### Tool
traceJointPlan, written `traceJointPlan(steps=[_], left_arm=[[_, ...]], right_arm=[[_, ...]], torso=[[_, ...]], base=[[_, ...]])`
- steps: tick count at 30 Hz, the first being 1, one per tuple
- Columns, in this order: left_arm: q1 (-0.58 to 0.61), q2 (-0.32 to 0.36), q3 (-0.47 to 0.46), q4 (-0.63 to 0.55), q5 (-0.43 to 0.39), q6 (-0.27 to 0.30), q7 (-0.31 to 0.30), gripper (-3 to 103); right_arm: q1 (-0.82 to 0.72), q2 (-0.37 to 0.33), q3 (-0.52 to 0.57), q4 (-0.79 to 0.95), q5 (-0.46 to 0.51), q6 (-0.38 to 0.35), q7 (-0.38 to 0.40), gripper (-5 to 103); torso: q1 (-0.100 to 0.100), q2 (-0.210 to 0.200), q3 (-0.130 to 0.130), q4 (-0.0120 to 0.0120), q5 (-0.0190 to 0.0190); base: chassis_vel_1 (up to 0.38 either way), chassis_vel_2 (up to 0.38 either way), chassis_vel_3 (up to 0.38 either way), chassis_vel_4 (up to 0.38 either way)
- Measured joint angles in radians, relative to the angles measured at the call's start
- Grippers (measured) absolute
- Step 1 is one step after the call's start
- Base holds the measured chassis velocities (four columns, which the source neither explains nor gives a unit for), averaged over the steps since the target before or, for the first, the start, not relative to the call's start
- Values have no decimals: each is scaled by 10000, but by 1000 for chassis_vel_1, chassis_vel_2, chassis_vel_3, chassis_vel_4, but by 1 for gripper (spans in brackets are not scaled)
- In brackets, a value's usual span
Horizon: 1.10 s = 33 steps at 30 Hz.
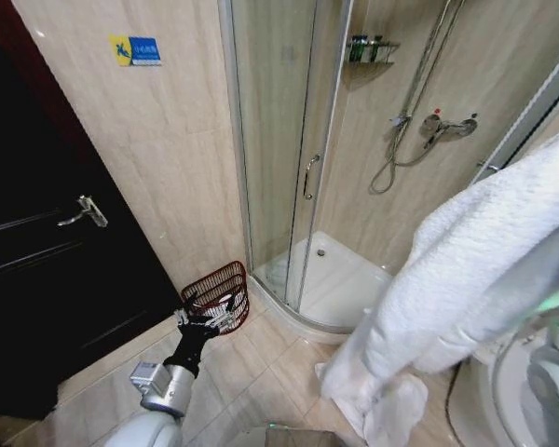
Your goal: Discard the used towel into the hamper.
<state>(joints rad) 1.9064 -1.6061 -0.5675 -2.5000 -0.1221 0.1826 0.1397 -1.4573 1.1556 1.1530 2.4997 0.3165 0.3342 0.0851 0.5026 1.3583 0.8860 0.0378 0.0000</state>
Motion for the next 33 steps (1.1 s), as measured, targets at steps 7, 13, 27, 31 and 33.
traceJointPlan(steps=[7, 13, 27, 31, 33], left_arm=[[2, 0, 0, 0, 0, 0, 0, 100], [0, 0, 1, 0, 0, 0, 0, 100], [0, 0, 0, 0, 0, 0, 0, 100], [0, 0, 1, 0, 0, 0, 0, 100], [0, 0, 0, 0, 0, 0, 0, 100]], right_arm=[[20, -53, 41, 5, 39, -74, 134, 5], [23, -12, 40, 3, 59, -61, 181, 5], [-171, 179, -115, 2, -76, -67, 194, 5], [-231, 195, -168, 2, -87, -107, 200, 5], [-271, 206, -139, 2, -86, -169, 209, 5]], torso=[[-16, 9, -5, -2, 0], [3, -1, 1, 1, 2], [-7, 1, -2, -2, -1], [-5, 0, -1, -1, 0], [-5, 1, -1, -1, 1]], base=[[134, -92, -111, 109], [-23, 14, 34, -15], [9, 25, 25, 18], [71, 67, 74, 66], [72, 85, 105, 75]])
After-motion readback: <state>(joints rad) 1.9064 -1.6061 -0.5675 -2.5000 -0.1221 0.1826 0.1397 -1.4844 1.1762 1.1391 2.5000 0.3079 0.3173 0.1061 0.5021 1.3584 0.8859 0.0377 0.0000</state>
